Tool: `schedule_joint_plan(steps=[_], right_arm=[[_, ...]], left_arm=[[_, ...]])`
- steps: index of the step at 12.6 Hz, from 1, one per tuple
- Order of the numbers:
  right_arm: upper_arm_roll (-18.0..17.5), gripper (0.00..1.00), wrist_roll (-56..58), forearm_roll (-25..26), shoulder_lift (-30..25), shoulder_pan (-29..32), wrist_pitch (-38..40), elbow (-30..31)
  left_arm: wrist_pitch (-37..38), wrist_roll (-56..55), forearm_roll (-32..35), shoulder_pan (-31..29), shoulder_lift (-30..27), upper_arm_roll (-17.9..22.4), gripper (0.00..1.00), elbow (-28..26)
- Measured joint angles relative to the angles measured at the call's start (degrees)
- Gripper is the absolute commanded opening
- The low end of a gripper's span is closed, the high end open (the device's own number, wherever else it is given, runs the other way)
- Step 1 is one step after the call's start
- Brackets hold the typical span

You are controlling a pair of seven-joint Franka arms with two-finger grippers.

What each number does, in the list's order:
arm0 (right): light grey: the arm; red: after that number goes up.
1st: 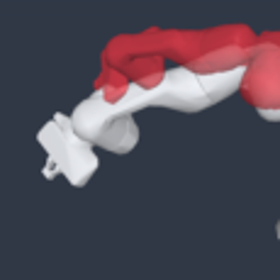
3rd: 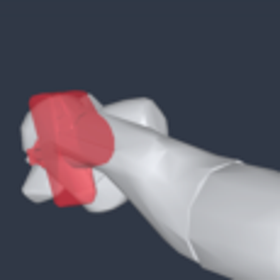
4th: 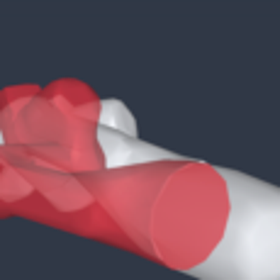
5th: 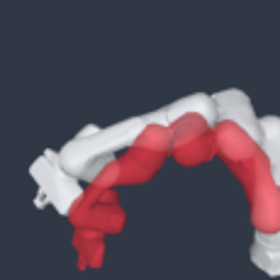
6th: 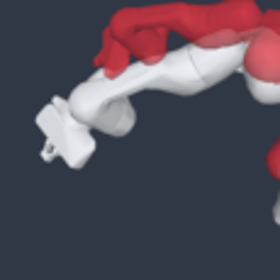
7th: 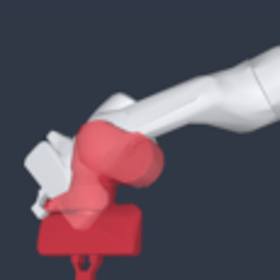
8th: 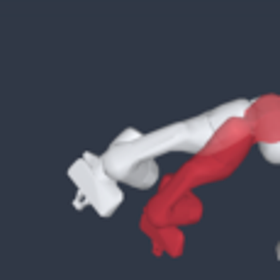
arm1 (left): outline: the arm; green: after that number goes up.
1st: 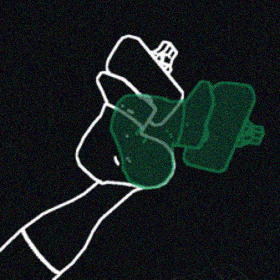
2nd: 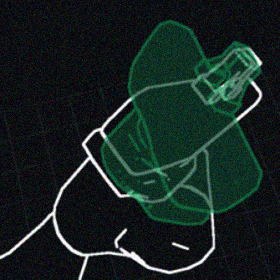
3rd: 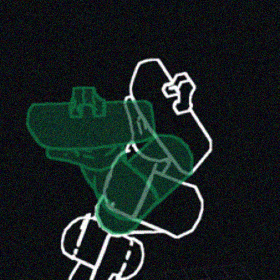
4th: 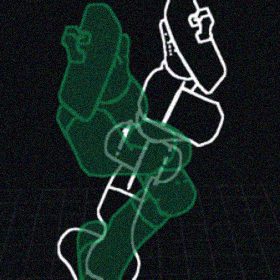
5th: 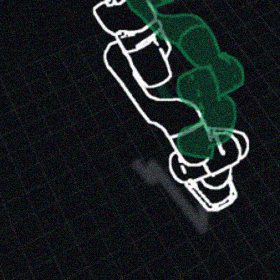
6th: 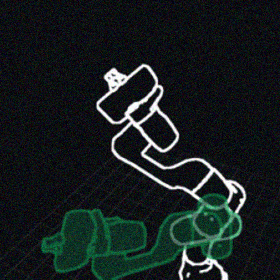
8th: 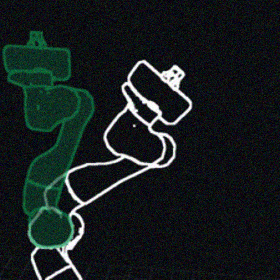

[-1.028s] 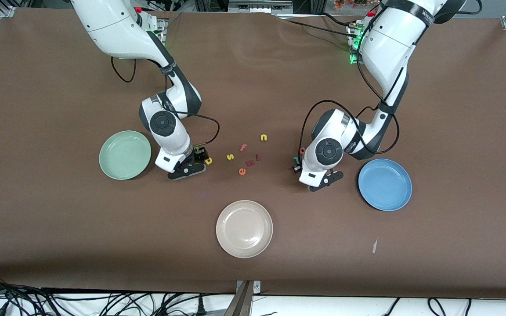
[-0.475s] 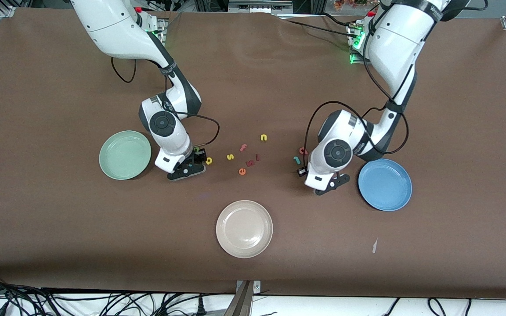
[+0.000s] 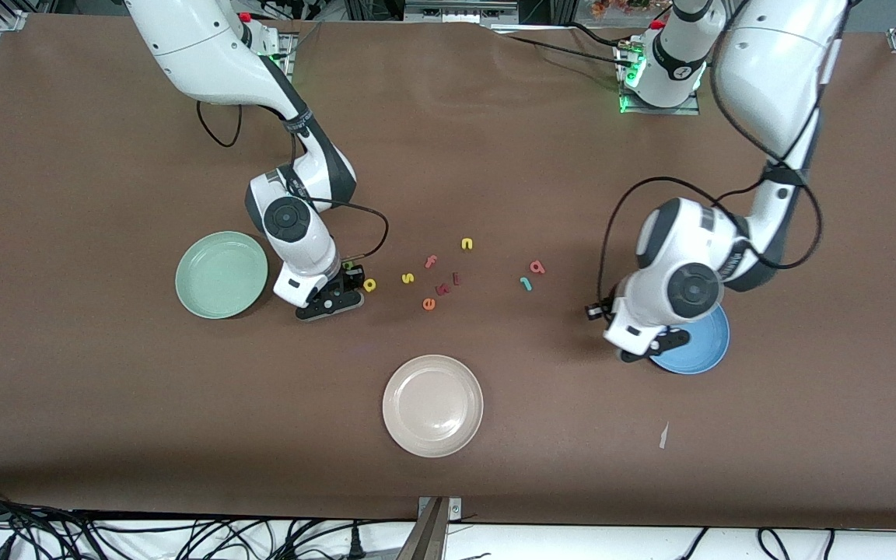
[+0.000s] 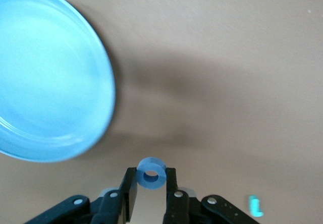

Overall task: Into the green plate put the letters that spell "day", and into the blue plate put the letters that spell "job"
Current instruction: 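Drop the o on the blue plate while the right gripper grasps the y, then place the y on the green plate while the left gripper reaches the l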

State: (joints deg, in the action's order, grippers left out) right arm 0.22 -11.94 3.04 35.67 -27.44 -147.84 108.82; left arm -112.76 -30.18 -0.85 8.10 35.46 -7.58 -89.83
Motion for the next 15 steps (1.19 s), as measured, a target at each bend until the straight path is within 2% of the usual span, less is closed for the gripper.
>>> schedule_joint_plan(steps=[4, 6, 10, 11, 12, 13, 15], right_arm=[[0.0, 0.37, 0.0, 0.0, -0.06, -0.03, 0.0, -0.09], [0.0, 0.31, 0.0, 0.0, -0.09, -0.04, 0.0, -0.13], [0.01, 0.23, 0.0, 0.0, -0.11, -0.05, 0.01, -0.19], [0.02, 0.2, 0.0, 0.0, -0.14, -0.05, 0.02, -0.19], [0.02, 0.13, 0.0, 0.0, -0.14, -0.05, 0.02, -0.19], [0.02, 0.12, 0.0, 0.0, -0.14, -0.05, 0.02, -0.19], [0.02, 0.06, 0.0, 0.0, -0.14, -0.05, 0.02, -0.19]], left_arm=[[0.67, 16.41, 0.45, -6.37, 0.17, 0.21, 0.04, 0.16], [0.63, 23.84, 3.54, -9.11, 1.1, 0.28, 0.04, -0.13], [-2.42, 27.57, 4.9, -11.0, 6.08, 0.27, 0.08, -0.53], [-3.26, 27.6, 4.9, -11.0, 7.29, 0.26, 0.13, -0.56], [-3.63, 27.61, 4.91, -11.0, 7.96, 0.24, 0.36, -0.54], [-3.58, 27.61, 4.91, -11.0, 7.84, 0.23, 0.99, -0.47], [-3.64, 27.64, 4.91, -11.0, 7.84, 0.2, 1.0, -0.44]])
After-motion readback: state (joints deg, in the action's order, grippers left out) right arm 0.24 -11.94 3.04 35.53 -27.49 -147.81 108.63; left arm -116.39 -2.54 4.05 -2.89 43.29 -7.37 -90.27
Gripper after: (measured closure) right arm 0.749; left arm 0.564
